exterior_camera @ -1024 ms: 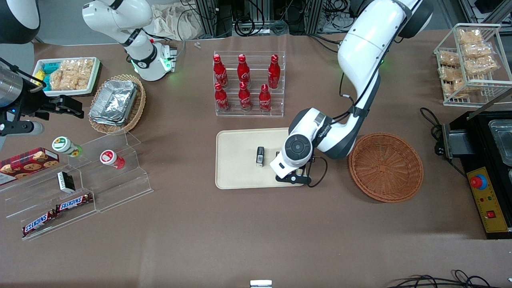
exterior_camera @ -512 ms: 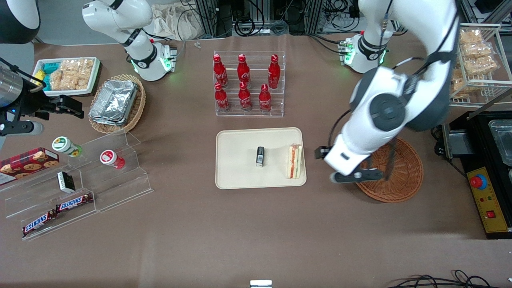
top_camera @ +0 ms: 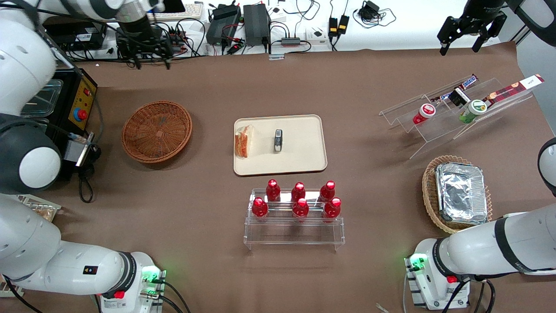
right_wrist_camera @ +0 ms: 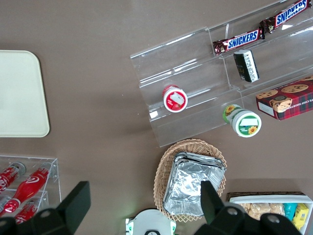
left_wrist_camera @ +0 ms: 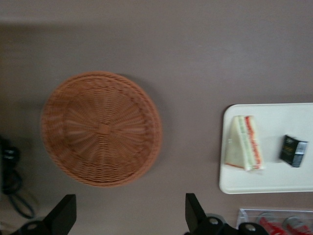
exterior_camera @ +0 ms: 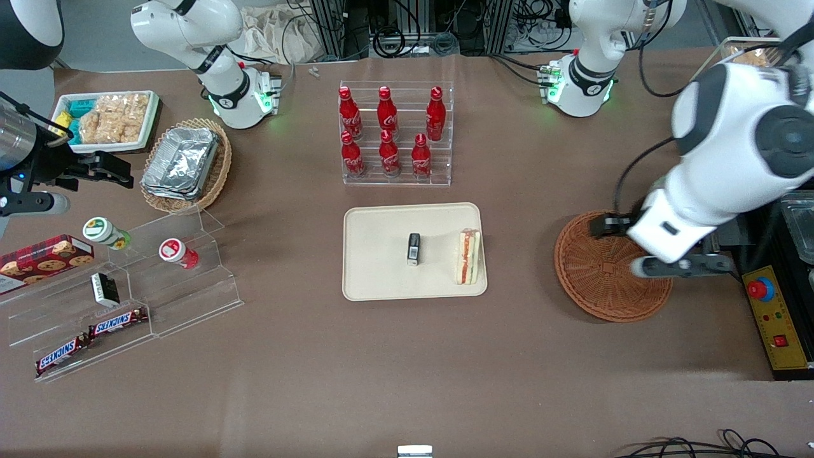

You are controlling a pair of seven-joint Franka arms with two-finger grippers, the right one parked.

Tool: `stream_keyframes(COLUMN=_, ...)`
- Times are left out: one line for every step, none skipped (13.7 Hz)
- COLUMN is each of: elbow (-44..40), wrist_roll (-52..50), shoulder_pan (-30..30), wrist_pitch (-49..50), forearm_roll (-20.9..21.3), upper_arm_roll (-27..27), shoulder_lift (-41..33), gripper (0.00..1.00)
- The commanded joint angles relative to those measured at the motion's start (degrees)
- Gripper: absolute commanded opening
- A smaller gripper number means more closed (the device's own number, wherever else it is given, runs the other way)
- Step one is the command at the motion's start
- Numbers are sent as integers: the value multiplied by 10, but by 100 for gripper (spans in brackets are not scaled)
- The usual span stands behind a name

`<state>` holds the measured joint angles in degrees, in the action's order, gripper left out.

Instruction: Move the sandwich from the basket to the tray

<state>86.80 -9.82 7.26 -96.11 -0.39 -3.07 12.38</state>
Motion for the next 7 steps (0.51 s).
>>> stream_keyframes(elbow=54, wrist_roll=117, shoulder_pan=-9, wrist_pitch=9, forearm_roll=-22, upper_arm_roll=48, shoulder_lift=-46, gripper=100)
stream_keyframes(elbow=57, wrist_roll=158, shoulder_pan=-9, wrist_pitch=18, forearm_roll=-22, upper_arm_roll=73, shoulder_lift=-51, gripper=100)
stream_keyframes(elbow=52, wrist_roll=177, shoulder_pan=-8, wrist_pitch=28, forearm_roll=-22, upper_arm_roll=88, shoulder_lift=-50, gripper=100)
stream_keyframes(elbow=37, wrist_roll=176, shoulder_pan=-9, wrist_pitch=36, forearm_roll=-15, upper_arm_roll=91, shoulder_lift=-45, gripper=100)
stream_keyframes(elbow=7, wrist_roll=177, shoulder_pan=-9, wrist_pitch=47, forearm_roll=-11, upper_arm_roll=91, shoulder_lift=-31, gripper=100)
stream_keyframes(elbow=-18, wrist_roll=176, shoulder_pan=-8, wrist_pitch=57, forearm_roll=-11, upper_arm_roll=90, shoulder_lift=-18, gripper=100)
stream_keyframes(elbow=-38, wrist_roll=171, shoulder_pan=-6, wrist_pitch=58, forearm_roll=-12, upper_arm_roll=90, shoulder_lift=-8, gripper=100)
